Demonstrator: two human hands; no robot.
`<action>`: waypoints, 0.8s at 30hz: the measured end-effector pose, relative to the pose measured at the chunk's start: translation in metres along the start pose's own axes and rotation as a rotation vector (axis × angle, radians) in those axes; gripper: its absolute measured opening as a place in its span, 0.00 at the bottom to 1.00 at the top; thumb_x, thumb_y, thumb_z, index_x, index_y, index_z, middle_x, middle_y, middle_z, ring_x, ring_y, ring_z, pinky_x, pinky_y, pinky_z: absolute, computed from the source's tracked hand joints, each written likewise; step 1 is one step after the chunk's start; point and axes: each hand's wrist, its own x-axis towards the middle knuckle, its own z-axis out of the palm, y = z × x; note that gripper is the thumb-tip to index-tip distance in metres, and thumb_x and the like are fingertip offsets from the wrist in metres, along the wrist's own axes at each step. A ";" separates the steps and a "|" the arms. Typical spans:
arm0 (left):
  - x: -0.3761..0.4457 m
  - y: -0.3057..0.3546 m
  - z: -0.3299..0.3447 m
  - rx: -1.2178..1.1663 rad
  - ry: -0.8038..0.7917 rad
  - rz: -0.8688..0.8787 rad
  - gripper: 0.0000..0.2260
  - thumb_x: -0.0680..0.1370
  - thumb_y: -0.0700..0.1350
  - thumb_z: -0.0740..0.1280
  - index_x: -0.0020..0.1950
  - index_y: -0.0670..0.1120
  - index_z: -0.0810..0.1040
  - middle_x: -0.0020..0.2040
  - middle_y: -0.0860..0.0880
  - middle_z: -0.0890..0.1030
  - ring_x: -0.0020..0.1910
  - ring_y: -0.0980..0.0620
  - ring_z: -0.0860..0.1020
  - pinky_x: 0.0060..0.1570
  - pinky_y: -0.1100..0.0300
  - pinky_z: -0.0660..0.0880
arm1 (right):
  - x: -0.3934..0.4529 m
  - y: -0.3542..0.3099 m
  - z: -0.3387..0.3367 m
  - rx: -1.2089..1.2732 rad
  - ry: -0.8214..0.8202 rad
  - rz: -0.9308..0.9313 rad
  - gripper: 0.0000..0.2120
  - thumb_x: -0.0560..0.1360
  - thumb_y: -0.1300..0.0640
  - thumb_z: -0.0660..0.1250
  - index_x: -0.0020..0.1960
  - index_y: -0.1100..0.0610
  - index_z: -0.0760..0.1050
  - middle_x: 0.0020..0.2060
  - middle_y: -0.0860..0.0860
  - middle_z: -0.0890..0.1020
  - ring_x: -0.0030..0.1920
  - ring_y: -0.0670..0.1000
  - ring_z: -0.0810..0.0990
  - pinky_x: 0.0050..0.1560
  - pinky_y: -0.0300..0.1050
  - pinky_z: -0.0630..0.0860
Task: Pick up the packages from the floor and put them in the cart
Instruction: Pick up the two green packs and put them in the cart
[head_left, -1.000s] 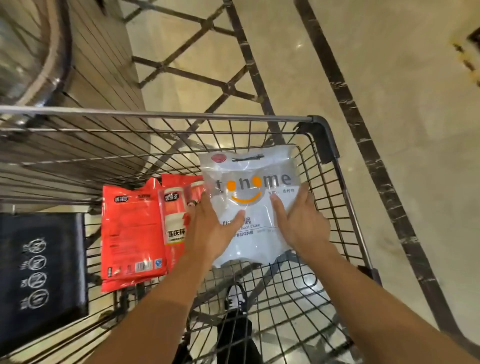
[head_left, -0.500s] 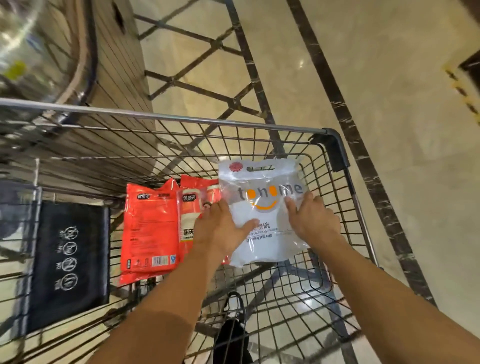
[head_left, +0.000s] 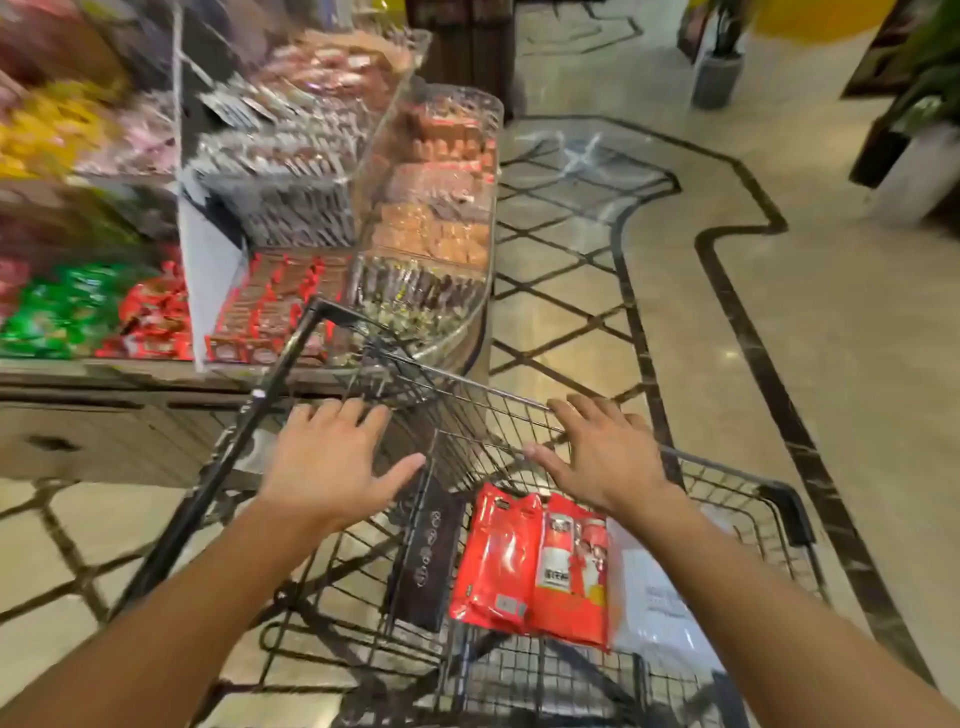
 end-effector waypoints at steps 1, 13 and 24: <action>-0.016 -0.031 -0.019 0.007 0.059 -0.034 0.40 0.75 0.74 0.46 0.72 0.49 0.77 0.63 0.46 0.82 0.64 0.43 0.79 0.62 0.46 0.72 | 0.000 -0.031 -0.022 -0.003 0.048 -0.048 0.50 0.70 0.22 0.33 0.80 0.47 0.63 0.76 0.50 0.72 0.76 0.57 0.70 0.69 0.58 0.72; -0.328 -0.370 -0.100 -0.022 0.252 -0.543 0.35 0.75 0.71 0.54 0.64 0.47 0.83 0.55 0.45 0.85 0.54 0.40 0.83 0.52 0.46 0.79 | -0.070 -0.471 -0.157 0.058 0.362 -0.616 0.43 0.73 0.28 0.46 0.73 0.53 0.75 0.64 0.56 0.82 0.63 0.63 0.81 0.55 0.59 0.81; -0.535 -0.572 -0.063 -0.031 0.386 -0.978 0.32 0.76 0.67 0.56 0.64 0.46 0.83 0.57 0.45 0.86 0.56 0.40 0.83 0.55 0.45 0.77 | -0.101 -0.811 -0.151 0.081 0.319 -1.010 0.34 0.80 0.29 0.58 0.78 0.48 0.68 0.70 0.52 0.77 0.70 0.58 0.75 0.62 0.55 0.78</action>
